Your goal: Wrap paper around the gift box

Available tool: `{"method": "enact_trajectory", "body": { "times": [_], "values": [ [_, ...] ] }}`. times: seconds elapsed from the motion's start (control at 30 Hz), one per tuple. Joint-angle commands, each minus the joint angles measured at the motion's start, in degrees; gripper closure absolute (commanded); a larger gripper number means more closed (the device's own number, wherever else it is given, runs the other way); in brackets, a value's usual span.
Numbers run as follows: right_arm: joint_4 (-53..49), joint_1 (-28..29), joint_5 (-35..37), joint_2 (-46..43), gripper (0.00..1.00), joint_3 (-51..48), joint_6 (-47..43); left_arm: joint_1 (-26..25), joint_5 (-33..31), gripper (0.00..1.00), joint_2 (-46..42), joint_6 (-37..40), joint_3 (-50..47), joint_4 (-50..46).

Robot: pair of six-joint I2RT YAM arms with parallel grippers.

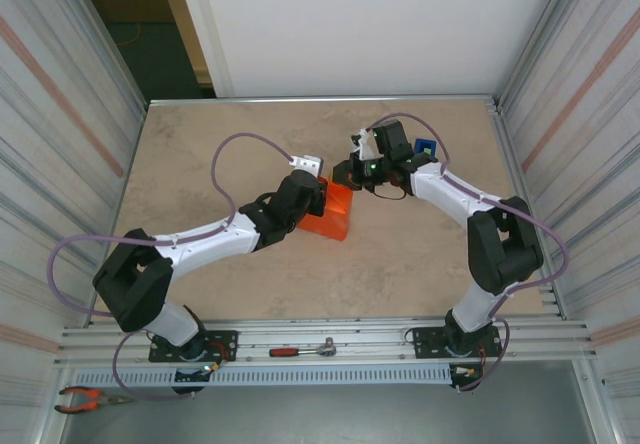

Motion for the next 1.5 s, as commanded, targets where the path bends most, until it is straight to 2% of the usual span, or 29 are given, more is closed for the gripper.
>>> {"method": "enact_trajectory", "body": {
  "times": [0.0,0.23,0.47,0.53,0.6,0.77,0.83,1.0,1.27,1.47],
  "values": [
    [-4.5,0.7,0.4,-3.1,1.0,0.2,-0.1,0.0,3.6,0.75,3.7,-2.5,-3.3,-9.6],
    [-4.2,2.1,2.0,-5.3,1.0,-3.0,0.6,0.0,4.1,0.75,4.2,-2.6,-3.3,-9.0],
    [0.0,4.1,4.1,-4.6,1.0,-11.5,2.4,0.9,6.6,0.75,2.3,-2.8,-1.9,-11.0],
    [1.4,4.0,4.3,-4.1,1.0,-13.2,2.9,2.6,10.7,0.74,0.3,-3.1,-0.8,-12.2],
    [1.9,4.0,4.4,-3.8,1.0,-14.1,3.0,5.8,17.8,0.73,-2.3,-3.5,0.8,-13.6],
    [2.0,3.7,5.0,-4.2,1.0,-15.1,2.7,15.9,35.9,0.73,-8.6,-7.0,7.4,-17.4],
    [2.3,3.5,5.1,-4.3,1.0,-15.4,2.6,19.7,41.0,0.73,-8.7,-8.2,10.1,-17.9],
    [2.8,3.3,5.2,-4.4,1.0,-16.2,2.6,24.8,49.7,0.74,-2.3,-7.5,18.0,-19.1],
    [3.1,2.5,5.6,-4.6,1.0,-17.2,2.0,25.5,53.4,0.76,14.7,1.2,34.1,-28.2],
    [3.2,2.1,5.3,-4.4,1.0,-17.2,1.6,25.7,55.3,0.77,23.0,8.6,43.7,-38.6]
  ]
}}
